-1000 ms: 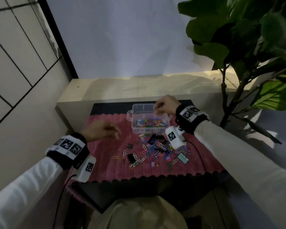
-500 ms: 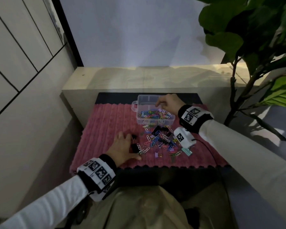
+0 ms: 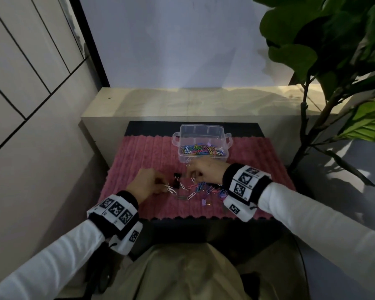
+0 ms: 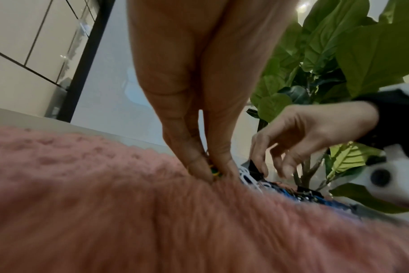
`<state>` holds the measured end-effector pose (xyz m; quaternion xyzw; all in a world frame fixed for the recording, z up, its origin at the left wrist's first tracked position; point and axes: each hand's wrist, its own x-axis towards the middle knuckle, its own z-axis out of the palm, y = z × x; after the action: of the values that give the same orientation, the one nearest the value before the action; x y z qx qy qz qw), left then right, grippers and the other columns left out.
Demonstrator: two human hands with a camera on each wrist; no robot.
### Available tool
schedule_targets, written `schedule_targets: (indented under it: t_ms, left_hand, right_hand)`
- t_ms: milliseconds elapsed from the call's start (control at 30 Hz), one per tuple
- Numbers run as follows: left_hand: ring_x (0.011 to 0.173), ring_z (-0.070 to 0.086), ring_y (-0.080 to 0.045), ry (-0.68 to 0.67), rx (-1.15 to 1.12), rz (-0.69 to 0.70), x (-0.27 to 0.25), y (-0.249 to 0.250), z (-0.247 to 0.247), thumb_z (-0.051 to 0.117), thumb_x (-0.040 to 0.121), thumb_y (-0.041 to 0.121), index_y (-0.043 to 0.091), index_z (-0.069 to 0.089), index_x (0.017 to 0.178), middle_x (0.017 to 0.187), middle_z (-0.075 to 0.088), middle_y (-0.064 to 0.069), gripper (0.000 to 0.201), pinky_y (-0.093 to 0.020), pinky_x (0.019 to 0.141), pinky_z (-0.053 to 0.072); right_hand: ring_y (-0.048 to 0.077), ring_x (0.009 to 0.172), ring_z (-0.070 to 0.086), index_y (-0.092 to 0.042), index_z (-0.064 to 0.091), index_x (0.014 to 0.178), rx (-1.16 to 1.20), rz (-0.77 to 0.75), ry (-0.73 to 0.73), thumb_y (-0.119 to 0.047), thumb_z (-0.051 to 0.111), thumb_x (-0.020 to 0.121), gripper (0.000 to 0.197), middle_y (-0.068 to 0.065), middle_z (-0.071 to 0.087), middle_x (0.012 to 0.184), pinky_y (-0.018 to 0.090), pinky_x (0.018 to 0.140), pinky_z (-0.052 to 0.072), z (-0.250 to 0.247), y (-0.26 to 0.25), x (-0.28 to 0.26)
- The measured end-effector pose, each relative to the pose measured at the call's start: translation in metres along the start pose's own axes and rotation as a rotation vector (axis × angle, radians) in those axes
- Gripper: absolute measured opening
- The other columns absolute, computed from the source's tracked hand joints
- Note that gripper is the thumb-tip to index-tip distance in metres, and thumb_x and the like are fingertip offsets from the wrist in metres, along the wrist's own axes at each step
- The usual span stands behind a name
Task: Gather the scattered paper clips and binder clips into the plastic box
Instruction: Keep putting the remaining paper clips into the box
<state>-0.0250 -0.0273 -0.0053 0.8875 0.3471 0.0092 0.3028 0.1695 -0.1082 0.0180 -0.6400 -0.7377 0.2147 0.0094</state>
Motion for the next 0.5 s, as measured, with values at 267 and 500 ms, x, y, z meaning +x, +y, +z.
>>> schedule_targets:
  t_ms: [267,500]
  left_hand:
    - [0.057,0.052,0.021,0.061,-0.068,-0.017,0.003,0.000,-0.030,0.073,0.073,0.012,0.009,0.072,0.085,0.068,0.064,0.007,0.013,0.005,0.062,0.036]
    - [0.060,0.056,0.016,0.037,-0.079,-0.017,0.004,-0.012,-0.044,0.074,0.072,0.018,0.014,0.072,0.084,0.072,0.065,0.012,0.013,0.002,0.060,0.039]
  right_hand:
    - [0.025,0.114,0.040,-0.009,0.046,0.123,-0.166,0.045,-0.107,-0.027,0.072,0.075,0.058,0.011,0.043,0.123,0.032,0.085,0.037,0.017,0.005,0.003]
    - [0.022,0.084,0.058,-0.001,0.066,0.088,-0.006,0.047,-0.086,-0.011,0.071,0.076,0.017,0.015,0.067,0.095,0.024,0.069,0.038,0.004,0.021,0.002]
